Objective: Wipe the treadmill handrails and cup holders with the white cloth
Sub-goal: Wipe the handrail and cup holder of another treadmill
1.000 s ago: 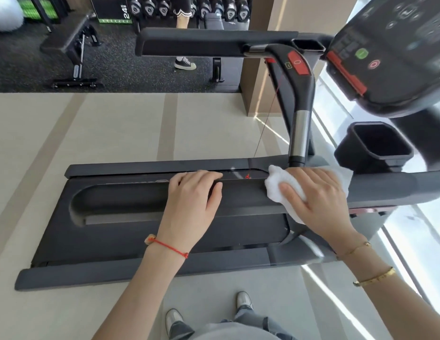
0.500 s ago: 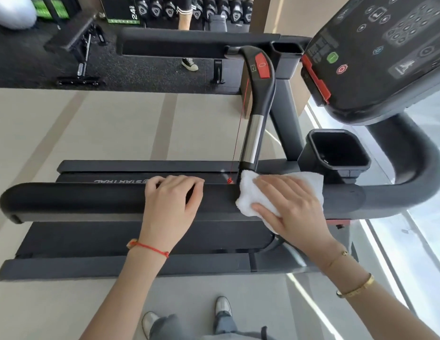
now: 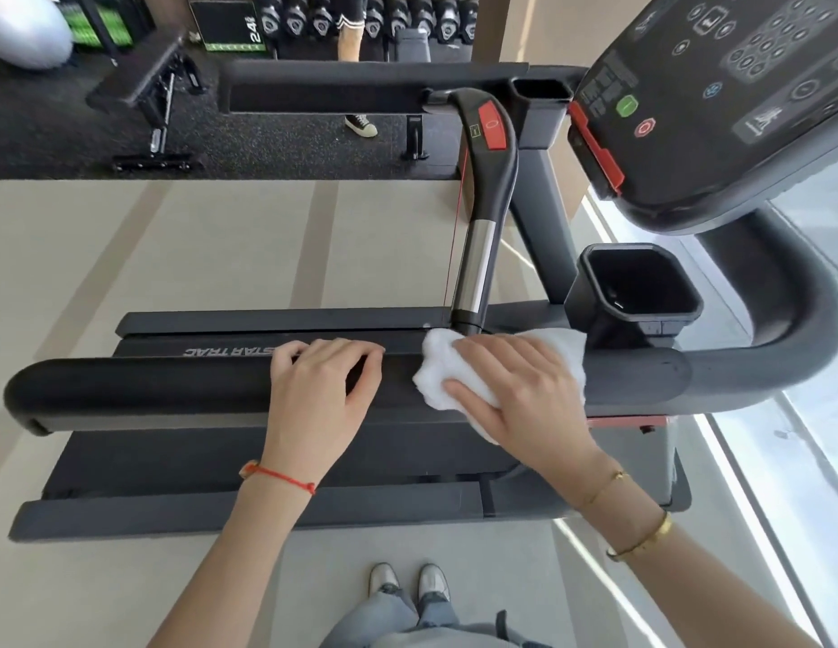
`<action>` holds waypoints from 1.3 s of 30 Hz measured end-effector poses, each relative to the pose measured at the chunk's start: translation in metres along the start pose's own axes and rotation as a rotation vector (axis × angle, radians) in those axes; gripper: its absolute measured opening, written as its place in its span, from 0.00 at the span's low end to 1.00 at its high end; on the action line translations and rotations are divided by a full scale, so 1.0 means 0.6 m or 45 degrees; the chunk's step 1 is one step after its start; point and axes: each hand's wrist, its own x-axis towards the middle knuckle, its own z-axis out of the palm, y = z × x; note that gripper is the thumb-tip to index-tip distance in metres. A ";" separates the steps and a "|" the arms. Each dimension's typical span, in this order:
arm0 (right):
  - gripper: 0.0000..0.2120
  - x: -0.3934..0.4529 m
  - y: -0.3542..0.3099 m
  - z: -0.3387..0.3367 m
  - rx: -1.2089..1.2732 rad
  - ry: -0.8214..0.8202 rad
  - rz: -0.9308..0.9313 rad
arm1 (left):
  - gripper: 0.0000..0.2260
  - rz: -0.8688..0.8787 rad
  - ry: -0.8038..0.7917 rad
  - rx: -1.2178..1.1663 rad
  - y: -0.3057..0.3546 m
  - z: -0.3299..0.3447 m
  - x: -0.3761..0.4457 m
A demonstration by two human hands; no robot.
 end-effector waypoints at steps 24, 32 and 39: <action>0.12 -0.092 0.164 -0.081 -0.115 0.136 0.321 | 0.09 0.107 -0.112 -0.205 0.117 0.034 0.029; 0.15 -0.104 0.183 -0.082 -0.011 -0.001 0.059 | 0.08 0.081 -0.136 -0.252 0.217 0.088 0.042; 0.13 -0.122 0.284 -0.160 0.449 0.001 0.329 | 0.08 0.018 -0.117 -0.253 0.281 0.118 0.065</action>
